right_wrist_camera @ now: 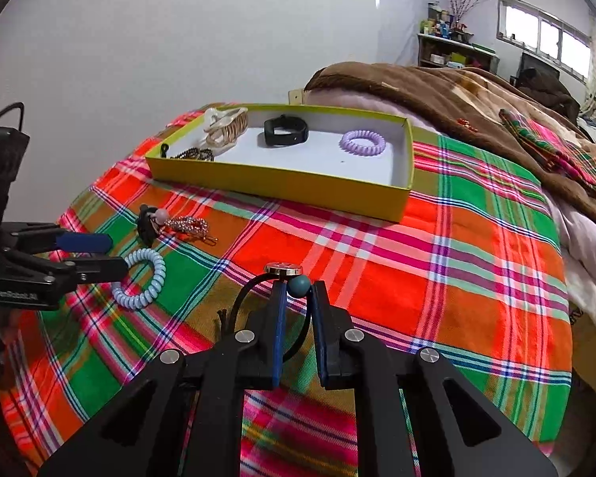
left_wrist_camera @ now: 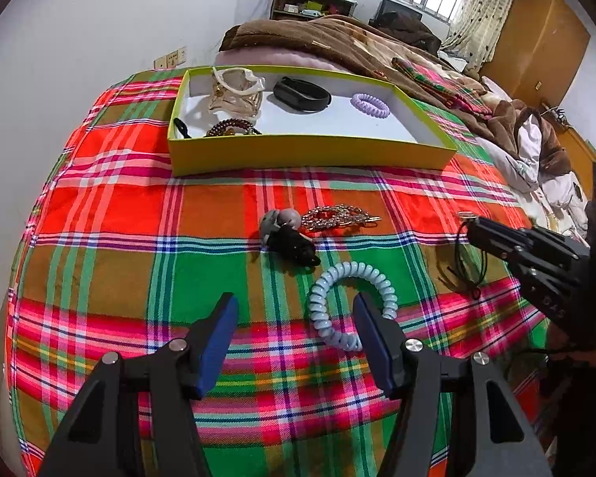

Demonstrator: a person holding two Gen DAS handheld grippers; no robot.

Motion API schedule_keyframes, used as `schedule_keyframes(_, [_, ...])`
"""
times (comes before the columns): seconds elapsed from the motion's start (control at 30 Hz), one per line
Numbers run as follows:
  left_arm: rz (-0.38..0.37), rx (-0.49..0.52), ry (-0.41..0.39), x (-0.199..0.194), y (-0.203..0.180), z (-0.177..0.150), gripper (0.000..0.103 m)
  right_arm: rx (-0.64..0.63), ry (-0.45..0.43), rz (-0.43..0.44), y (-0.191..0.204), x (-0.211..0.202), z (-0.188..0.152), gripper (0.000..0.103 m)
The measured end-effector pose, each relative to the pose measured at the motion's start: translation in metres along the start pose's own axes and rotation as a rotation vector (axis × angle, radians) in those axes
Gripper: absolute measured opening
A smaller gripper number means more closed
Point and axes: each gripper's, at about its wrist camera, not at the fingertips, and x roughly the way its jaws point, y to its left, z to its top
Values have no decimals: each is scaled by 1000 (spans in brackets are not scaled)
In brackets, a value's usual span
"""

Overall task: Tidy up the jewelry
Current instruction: 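Grasp the light blue spiral hair tie with the left tool while the right tool holds the black tie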

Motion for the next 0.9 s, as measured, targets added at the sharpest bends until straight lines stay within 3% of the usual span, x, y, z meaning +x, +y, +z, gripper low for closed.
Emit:
schedule_keyframes(0.23, [51,35,7,6,-9,3,62,31,-40,5,-4,-13,-1,13])
schedule_keyframes(0.4, [130,96,10,10,-19,3,59,39,-63,11,-4,-21,-1,13])
schedule_keyframes(0.57, [143,111,10,10,-21,3,55,46,-75,9,-4,-24,-1,13])
schedule_keyframes(0.9, [123,157,6,9,-31,1,22,55,-84,3,-4,-28,-2,13])
